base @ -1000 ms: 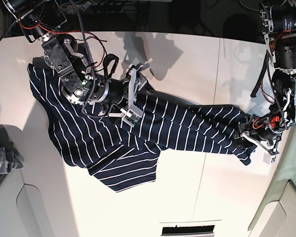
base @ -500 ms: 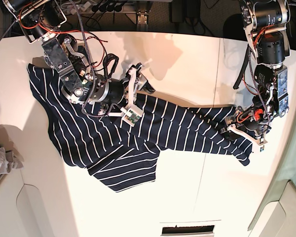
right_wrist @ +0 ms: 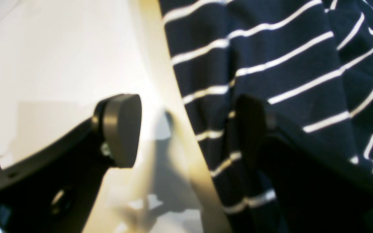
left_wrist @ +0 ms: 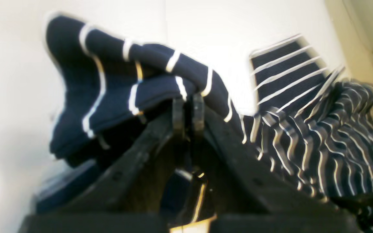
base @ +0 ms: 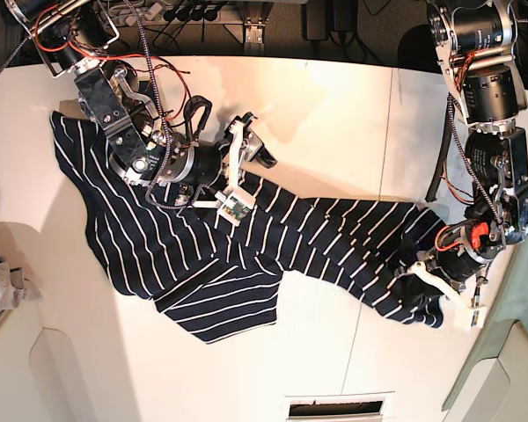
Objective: Layout the t-shirt on the table in an organized manner, then fold the t-shirt properly
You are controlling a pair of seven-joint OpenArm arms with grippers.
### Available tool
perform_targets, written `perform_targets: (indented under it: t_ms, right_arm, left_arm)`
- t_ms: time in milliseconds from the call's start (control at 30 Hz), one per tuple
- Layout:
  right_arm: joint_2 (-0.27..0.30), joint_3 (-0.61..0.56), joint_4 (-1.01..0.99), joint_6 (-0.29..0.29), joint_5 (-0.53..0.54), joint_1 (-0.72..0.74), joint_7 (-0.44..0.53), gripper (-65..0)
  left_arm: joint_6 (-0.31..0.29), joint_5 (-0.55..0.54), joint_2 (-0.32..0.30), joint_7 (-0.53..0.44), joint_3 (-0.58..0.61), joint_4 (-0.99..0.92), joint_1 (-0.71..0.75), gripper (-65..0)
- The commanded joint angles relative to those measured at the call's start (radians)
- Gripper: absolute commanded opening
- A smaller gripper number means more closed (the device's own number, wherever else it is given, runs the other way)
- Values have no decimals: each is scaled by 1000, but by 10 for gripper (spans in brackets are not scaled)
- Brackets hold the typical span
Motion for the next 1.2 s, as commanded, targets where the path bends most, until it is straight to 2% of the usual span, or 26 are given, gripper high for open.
perform_targets:
  t_ms: [0,333,467,667,733,833,900,1033,1167]
  right_arm:
    - [0,3,13,-3,10,16,26,-205]
    - [4,3,13,-3,15,16,30,-205]
    - [-7,3,13,-3,56,18,108,-205]
    - [-95,3,13,-4,32,62,193,-205]
    - [-136,3,13,-25,-9,87,200,-205]
    - [-188,3,10,-120,-72,129,200,-205]
    - [-212,3,-8,-160,-111,158,200,-205]
    - [-249,2,-115,-162,-122,219,209,-205]
    - [-277,2,-266,-160,-132,264,261,-205]
  left_arm:
    - [-8,-23,-14,-21,-2,40,-27,-650]
    - [-8,-42,-13,3,-2,72,-57,-650]
    - [-12,-42,-13,19,-2,72,-48,-650]
    - [-114,-140,-13,66,46,73,-30,-650]
    - [-116,-136,-13,70,82,73,-22,-650]
    - [-116,-143,-12,70,120,74,-16,-650]
    - [-116,-164,-12,85,133,86,-16,-650]
    - [-119,-211,-12,166,159,159,-11,-650]
    - [-151,-253,-12,190,178,272,27,-650]
